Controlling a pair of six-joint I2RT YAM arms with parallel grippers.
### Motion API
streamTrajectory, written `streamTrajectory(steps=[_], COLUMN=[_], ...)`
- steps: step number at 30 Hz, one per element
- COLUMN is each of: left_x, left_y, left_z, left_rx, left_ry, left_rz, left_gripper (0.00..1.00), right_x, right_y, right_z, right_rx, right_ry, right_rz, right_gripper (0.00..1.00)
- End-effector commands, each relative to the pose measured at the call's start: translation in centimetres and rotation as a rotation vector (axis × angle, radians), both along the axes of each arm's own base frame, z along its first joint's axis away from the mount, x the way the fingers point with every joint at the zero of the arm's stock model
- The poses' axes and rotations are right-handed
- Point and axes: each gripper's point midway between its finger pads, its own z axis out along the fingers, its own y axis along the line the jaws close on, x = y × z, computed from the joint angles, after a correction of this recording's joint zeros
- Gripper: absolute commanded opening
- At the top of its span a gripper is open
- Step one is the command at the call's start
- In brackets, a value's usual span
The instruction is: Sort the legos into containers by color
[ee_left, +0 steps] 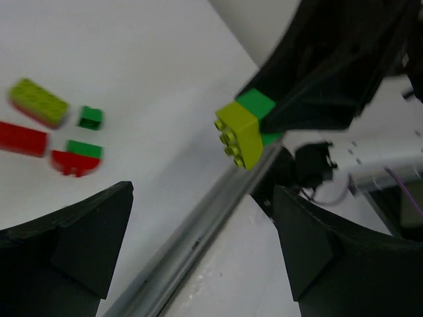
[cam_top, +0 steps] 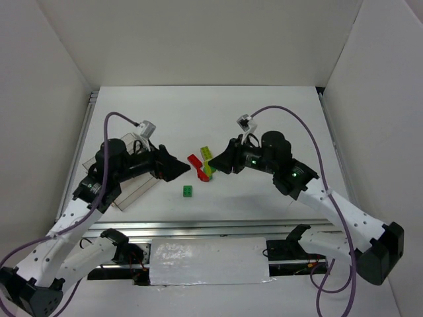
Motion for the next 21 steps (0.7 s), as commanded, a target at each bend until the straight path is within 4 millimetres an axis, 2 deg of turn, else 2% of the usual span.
streamTrajectory(steps=[1,3,5,6,8,9,14,19,21], left_x=[-6.4,-7.2,-8.1,-8.3,-8.5,-8.6,-8.3,-7.1,-7.2], left_y=[-4.9,-5.3,-5.7,-5.8,-6.0,-6.0,-6.4,-6.4,-6.7], left_z=[5.6,6.5,7.1,7.2,7.4,7.5,7.1,6.5,6.5], left_rx=[-0.223,-0.229,-0.233,-0.234,-0.237,-0.239,-0.242,-0.220,-0.233], left_ry=[-0.187,-0.252,-0.283,-0.287,-0.289,-0.288,-0.278,-0.250,-0.243], left_rz=[-0.472,-0.498,-0.530,-0.538,-0.550,-0.552,-0.542,-0.489,-0.505], left_gripper=[1.00,0.99,1.00,0.99,0.98,0.98,0.91,0.91,0.87], right_x=[-4.1,-6.1,-7.0,-7.5,-8.2,-8.6,-9.1,-9.8,-10.0], right_y=[1.1,1.1,1.1,1.2,1.2,1.2,1.8,2.5,3.0], right_z=[5.7,7.9,8.8,9.9,10.2,11.1,11.8,12.1,12.1], right_rx=[0.250,0.331,0.371,0.416,0.449,0.487,0.529,0.550,0.551], right_ry=[-0.134,-0.184,-0.205,-0.231,-0.237,-0.251,-0.251,-0.254,-0.255], right_rz=[0.292,0.385,0.435,0.457,0.500,0.517,0.576,0.615,0.624], right_gripper=[0.00,0.00,0.00,0.00,0.00,0.00,0.00,0.00,0.00])
